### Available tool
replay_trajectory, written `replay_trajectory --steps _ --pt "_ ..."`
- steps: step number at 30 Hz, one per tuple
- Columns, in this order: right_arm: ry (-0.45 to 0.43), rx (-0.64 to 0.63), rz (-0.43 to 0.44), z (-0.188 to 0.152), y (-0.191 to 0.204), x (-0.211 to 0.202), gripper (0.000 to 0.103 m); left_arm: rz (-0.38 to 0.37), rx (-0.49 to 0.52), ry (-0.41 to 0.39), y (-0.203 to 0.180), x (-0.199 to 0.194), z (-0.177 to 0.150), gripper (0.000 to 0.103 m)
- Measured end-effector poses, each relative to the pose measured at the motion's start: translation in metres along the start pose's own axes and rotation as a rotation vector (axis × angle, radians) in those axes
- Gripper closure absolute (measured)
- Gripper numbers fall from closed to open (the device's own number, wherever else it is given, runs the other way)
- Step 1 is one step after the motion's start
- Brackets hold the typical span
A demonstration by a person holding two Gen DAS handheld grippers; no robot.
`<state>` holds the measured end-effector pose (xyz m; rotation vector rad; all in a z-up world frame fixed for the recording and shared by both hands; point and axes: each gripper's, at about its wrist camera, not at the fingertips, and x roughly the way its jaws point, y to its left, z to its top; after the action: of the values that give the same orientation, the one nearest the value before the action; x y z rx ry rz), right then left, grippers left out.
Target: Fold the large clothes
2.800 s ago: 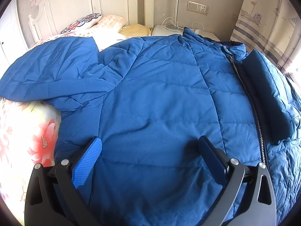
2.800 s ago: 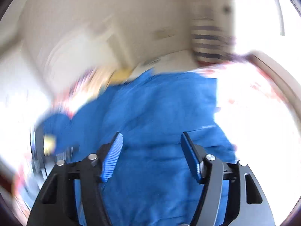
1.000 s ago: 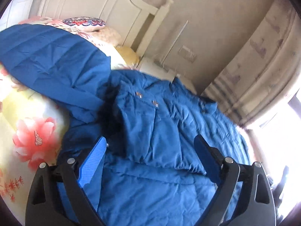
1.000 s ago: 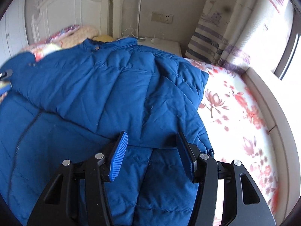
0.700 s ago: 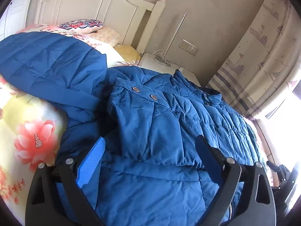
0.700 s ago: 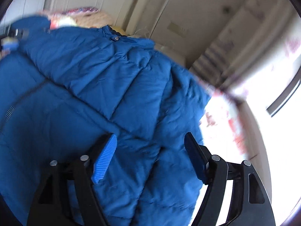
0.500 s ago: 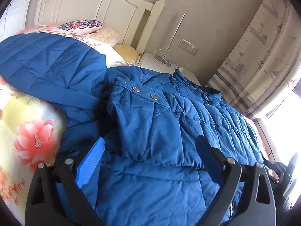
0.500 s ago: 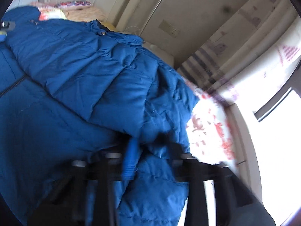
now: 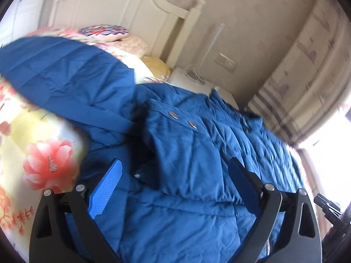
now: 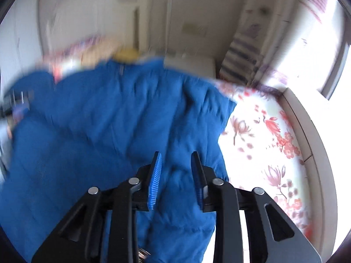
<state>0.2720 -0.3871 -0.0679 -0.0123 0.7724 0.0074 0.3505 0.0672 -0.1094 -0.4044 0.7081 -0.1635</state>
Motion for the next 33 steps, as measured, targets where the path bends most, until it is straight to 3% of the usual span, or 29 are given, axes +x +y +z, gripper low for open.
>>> replay_trajectory --steps 2,4,6,9,11,14,16,18,21,23,26,28,30,33 --pt "-0.020 0.014 0.001 0.014 0.006 0.008 0.069 0.028 -0.063 -0.050 0.013 -0.009 0.003 0.007" --pt "-0.017 0.045 0.026 0.028 0.013 0.027 0.035 0.049 -0.114 -0.091 0.024 -0.017 0.005 0.006" --pt "0.002 0.051 0.038 0.032 0.022 0.045 0.033 0.085 -0.178 -0.129 0.038 -0.024 0.006 0.006" --pt "0.121 0.041 -0.046 0.014 0.029 0.088 0.033 0.129 -0.221 -0.177 0.047 -0.033 0.007 0.006" --pt "0.120 0.058 -0.037 0.014 0.025 0.092 0.033 0.142 -0.221 -0.199 0.047 -0.037 0.008 0.006" --pt "0.123 0.055 -0.030 0.013 0.025 0.097 0.032 0.133 -0.154 -0.233 0.032 -0.043 0.008 0.006" --pt "0.124 0.067 -0.012 0.013 0.021 0.099 0.031 0.086 -0.062 -0.237 0.012 -0.045 0.007 0.003" --pt "0.123 0.072 -0.003 0.011 0.021 0.097 0.030 0.026 0.014 -0.200 -0.005 -0.041 0.007 0.002" --pt "0.123 0.073 -0.001 0.011 0.020 0.097 0.030 -0.005 0.073 -0.130 -0.025 -0.027 0.009 0.002" --pt "0.122 0.074 -0.001 0.011 0.020 0.096 0.030 -0.045 0.113 -0.034 -0.035 -0.011 0.007 0.002" --pt "0.122 0.074 -0.001 0.012 0.020 0.098 0.030 0.030 0.138 0.124 -0.033 0.024 -0.005 0.002" --pt "0.120 0.075 0.001 0.013 0.019 0.098 0.030 0.051 0.086 0.184 -0.023 0.034 -0.003 0.004" --pt "0.118 0.080 0.005 0.010 0.019 0.096 0.030 0.018 0.028 0.087 -0.010 0.012 0.006 0.004" --pt "0.116 0.084 0.005 0.009 0.023 0.091 0.030 0.057 -0.111 -0.105 0.025 -0.032 0.025 0.003"
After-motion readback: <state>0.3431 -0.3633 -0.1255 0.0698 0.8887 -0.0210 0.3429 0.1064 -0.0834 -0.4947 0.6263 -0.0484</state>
